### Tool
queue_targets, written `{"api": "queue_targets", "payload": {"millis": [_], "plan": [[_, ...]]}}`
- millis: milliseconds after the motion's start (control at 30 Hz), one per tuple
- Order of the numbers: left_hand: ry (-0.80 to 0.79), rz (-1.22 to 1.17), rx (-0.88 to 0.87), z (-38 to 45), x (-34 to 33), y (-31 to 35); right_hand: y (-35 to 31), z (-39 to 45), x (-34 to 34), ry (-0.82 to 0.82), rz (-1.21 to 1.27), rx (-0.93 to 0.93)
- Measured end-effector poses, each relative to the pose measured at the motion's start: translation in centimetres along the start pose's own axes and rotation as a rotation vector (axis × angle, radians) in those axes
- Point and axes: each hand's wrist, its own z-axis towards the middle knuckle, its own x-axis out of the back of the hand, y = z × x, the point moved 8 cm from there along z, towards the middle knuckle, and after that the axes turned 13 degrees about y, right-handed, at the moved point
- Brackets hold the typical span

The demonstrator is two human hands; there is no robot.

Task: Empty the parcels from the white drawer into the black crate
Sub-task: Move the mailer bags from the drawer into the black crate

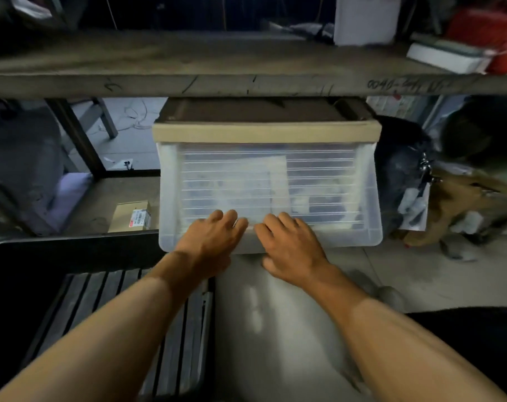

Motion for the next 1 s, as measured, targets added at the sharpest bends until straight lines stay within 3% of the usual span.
{"api": "queue_targets", "payload": {"millis": [267, 400, 500, 600, 733, 900, 1000], "plan": [[-0.100, -0.062, -0.073, -0.1, 7.5, -1.4, 0.1, 2.9, 7.0, -0.031, 0.126, 0.327], [-0.021, -0.133, -0.023, 0.8, 10.3, -2.8, 2.4, 5.1, 8.9, -0.074, 0.046, 0.411], [0.009, -0.093, -0.040, 1.8, 11.0, -3.6, 4.4, 6.2, 8.5, -0.129, -0.023, 0.386], [0.097, -0.075, -0.025, 3.1, 10.3, -4.7, 5.6, 7.0, 7.1, -0.062, 0.021, 0.316], [0.311, -0.159, 0.073, 4.1, 8.7, -6.4, 7.4, 8.0, 3.9, 0.049, 0.116, 0.173], [0.587, -0.030, 0.077, 6.0, 7.6, -7.0, 7.9, 10.8, 1.1, 0.164, 0.144, 0.106], [0.452, 0.064, 0.036, 7.1, 4.6, -6.0, 8.2, 11.9, -0.1, 0.152, 0.032, 0.087]]}}
